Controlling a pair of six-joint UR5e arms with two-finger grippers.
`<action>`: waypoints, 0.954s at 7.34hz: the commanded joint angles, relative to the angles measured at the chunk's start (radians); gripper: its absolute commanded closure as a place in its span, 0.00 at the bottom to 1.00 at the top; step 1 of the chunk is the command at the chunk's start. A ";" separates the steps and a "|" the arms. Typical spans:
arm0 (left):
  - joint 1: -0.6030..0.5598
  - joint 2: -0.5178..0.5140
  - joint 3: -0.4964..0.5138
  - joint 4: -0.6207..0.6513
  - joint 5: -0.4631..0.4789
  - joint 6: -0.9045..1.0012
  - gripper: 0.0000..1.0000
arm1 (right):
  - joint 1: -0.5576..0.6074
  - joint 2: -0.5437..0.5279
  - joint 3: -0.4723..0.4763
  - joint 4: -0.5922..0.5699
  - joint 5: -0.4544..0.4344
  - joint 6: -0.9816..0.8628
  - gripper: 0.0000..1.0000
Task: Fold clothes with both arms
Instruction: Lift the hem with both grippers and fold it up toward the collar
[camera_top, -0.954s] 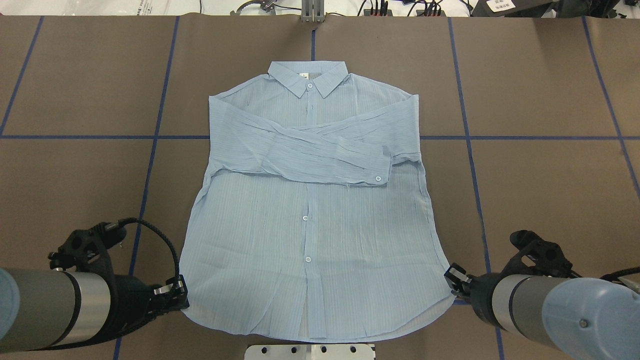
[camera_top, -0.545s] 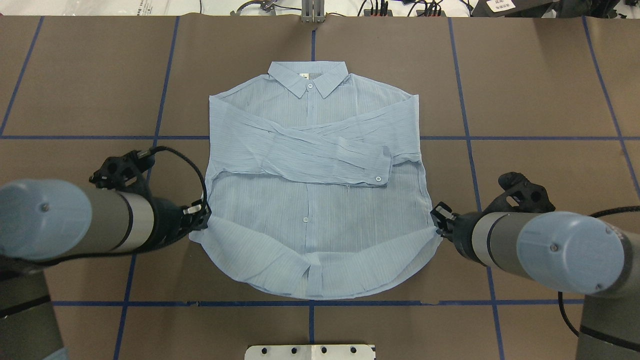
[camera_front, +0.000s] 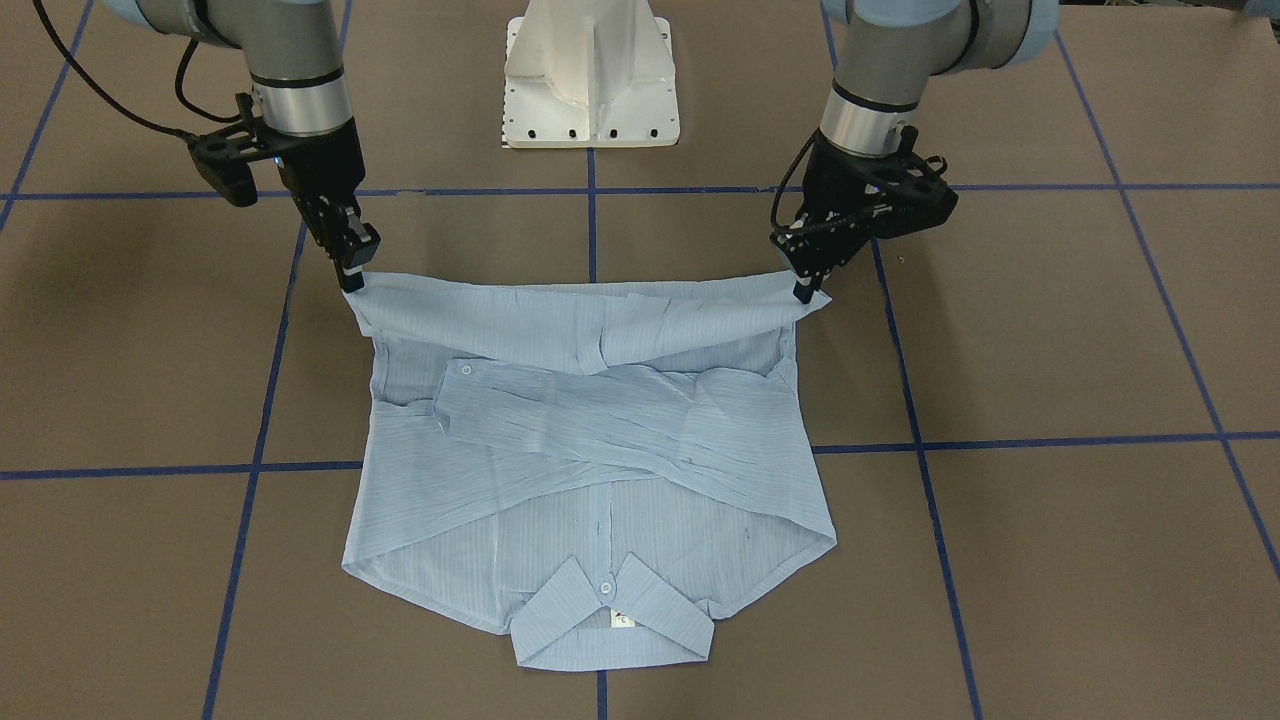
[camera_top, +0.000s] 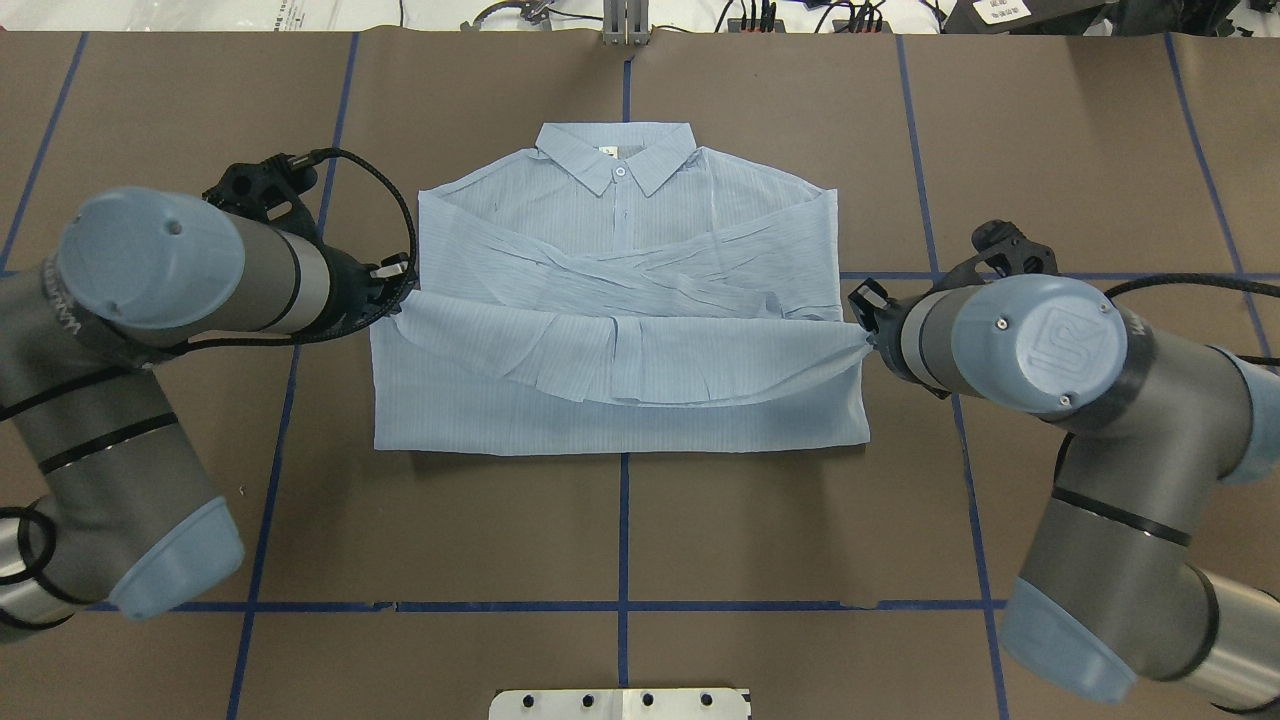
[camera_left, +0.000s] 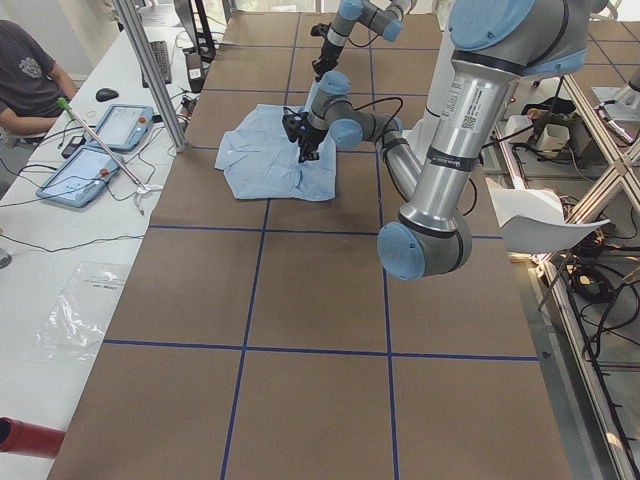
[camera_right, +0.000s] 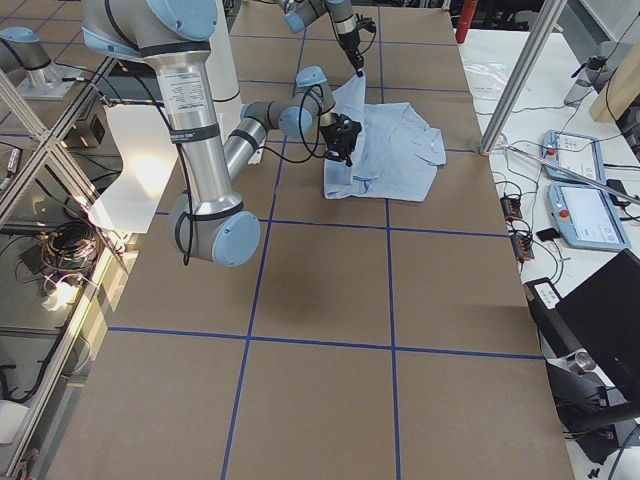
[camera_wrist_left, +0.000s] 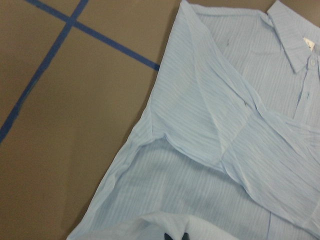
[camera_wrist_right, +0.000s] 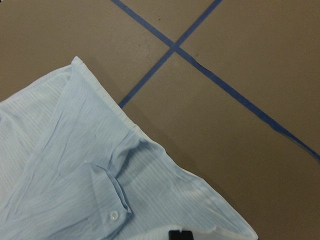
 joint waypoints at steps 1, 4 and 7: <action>-0.061 -0.063 0.268 -0.231 0.002 0.013 1.00 | 0.091 0.122 -0.223 0.011 0.001 -0.093 1.00; -0.078 -0.185 0.571 -0.410 0.010 0.036 1.00 | 0.142 0.263 -0.557 0.152 0.021 -0.172 1.00; -0.083 -0.220 0.673 -0.502 0.033 0.036 1.00 | 0.165 0.372 -0.727 0.196 0.023 -0.196 1.00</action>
